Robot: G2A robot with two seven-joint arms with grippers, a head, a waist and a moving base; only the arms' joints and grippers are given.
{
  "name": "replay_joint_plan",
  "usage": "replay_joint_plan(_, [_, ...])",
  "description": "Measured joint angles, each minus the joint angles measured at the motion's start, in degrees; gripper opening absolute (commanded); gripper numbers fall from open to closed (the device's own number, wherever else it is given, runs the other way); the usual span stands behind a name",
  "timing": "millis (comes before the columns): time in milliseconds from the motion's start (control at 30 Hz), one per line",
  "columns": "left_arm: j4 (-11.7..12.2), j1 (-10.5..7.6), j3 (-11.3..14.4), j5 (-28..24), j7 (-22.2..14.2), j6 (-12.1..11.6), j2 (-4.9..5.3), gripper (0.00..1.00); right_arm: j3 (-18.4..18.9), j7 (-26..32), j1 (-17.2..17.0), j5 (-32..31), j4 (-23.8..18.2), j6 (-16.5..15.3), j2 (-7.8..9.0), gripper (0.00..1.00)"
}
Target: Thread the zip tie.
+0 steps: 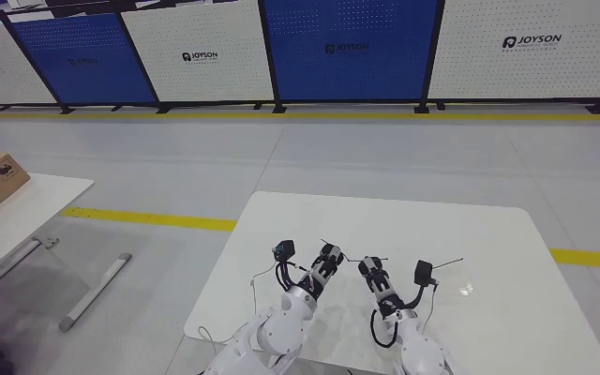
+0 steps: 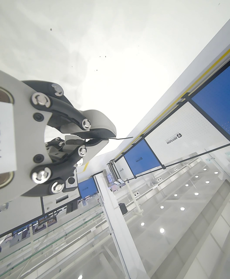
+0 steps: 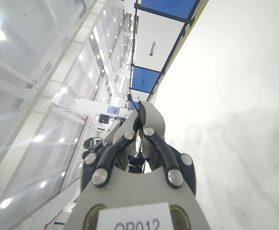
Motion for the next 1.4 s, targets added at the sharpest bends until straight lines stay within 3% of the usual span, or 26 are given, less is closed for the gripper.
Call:
replay_joint_plan(633, [0.03, -0.02, -0.07, -0.37, 0.04, 0.01, -0.04, 0.00, -0.05, -0.34, -0.16, 1.24, -0.09, -0.51, -0.17, 0.00])
replay_joint_plan(833, [0.24, -0.58, -0.46, -3.76, 0.09, 1.10, -0.42, 0.00, 0.46, -1.20, -0.79, 2.80, -0.46, -2.90, -0.24, 0.00])
replay_joint_plan(1033, [-0.03, -0.10, -0.92, -4.38, -0.49, 0.70, -0.45, 0.00, 0.00, -1.18, -0.51, 3.01, 0.24, -3.73, -0.41, 0.00])
replay_joint_plan(1400, [-0.25, 0.25, -1.47, -4.40, -0.55, 0.17, -0.55, 0.00, 0.26, -2.72, -0.60, 3.40, 0.27, -2.70, -0.62, 0.00])
